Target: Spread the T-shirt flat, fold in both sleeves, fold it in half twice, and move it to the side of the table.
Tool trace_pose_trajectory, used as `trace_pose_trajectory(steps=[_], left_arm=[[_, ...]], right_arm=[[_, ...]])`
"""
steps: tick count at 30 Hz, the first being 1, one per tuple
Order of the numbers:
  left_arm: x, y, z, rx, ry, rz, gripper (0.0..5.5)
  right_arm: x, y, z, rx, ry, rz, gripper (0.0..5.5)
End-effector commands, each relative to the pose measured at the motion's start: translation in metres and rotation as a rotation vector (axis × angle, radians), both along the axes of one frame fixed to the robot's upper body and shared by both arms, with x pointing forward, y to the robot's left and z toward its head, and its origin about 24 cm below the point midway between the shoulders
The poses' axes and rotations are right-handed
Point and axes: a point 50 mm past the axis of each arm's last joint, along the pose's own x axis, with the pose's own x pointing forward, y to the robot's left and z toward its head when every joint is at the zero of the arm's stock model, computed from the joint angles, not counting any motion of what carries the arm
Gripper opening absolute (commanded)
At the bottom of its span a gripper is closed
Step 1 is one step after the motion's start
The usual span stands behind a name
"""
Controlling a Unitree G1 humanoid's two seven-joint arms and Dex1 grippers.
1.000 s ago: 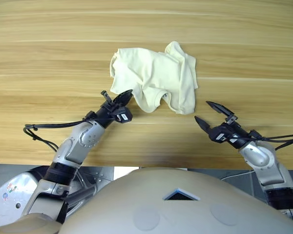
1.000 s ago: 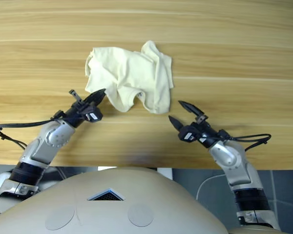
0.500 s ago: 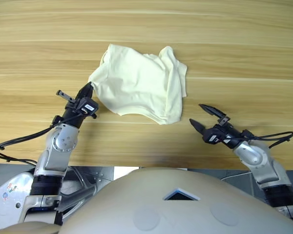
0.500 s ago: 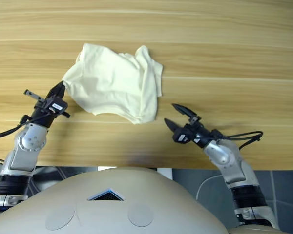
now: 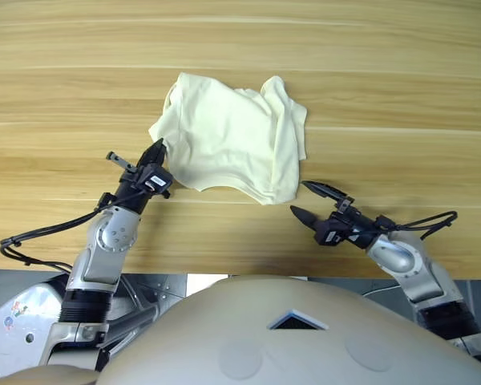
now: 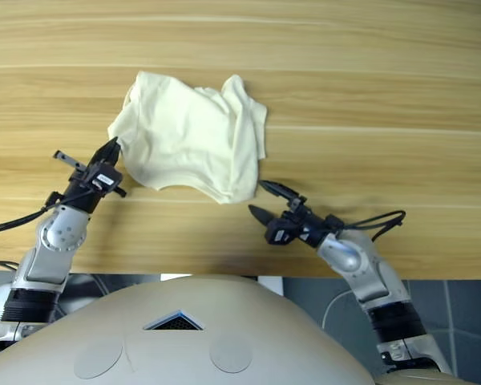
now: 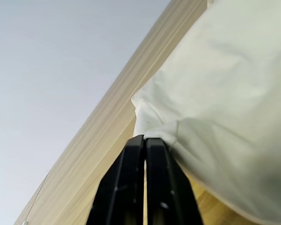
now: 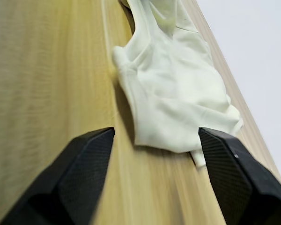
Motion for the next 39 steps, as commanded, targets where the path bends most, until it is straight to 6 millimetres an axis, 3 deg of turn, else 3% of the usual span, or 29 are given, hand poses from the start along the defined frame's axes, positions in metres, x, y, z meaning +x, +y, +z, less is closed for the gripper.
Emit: trace_pose_trajectory(steps=[1,6,19,25,35,39], left_arm=[[0.002,-0.006,0.0,-0.013,0.002,-0.024,0.03],[0.003,-0.007,-0.002,-0.018,0.008,-0.027,0.03],[-0.002,-0.006,-0.007,-0.017,0.039,-0.028,0.0],[-0.001,-0.005,-0.01,-0.018,0.043,-0.027,0.0],[0.001,-0.008,-0.011,-0.022,0.041,-0.04,0.0],[0.0,-0.008,0.001,-0.081,0.006,-0.129,0.0]], right_arm=[[-0.001,0.01,-0.008,-0.004,0.039,0.031,3.35],[0.013,0.004,-0.012,0.013,-0.002,-0.061,3.35],[-0.005,-0.007,-0.017,0.005,0.056,-0.054,1.1],[-0.002,-0.006,-0.017,0.017,0.041,-0.073,0.13],[0.009,-0.005,-0.017,0.055,-0.006,-0.128,0.06],[0.02,-0.029,-0.003,0.091,-0.064,-0.213,0.06]])
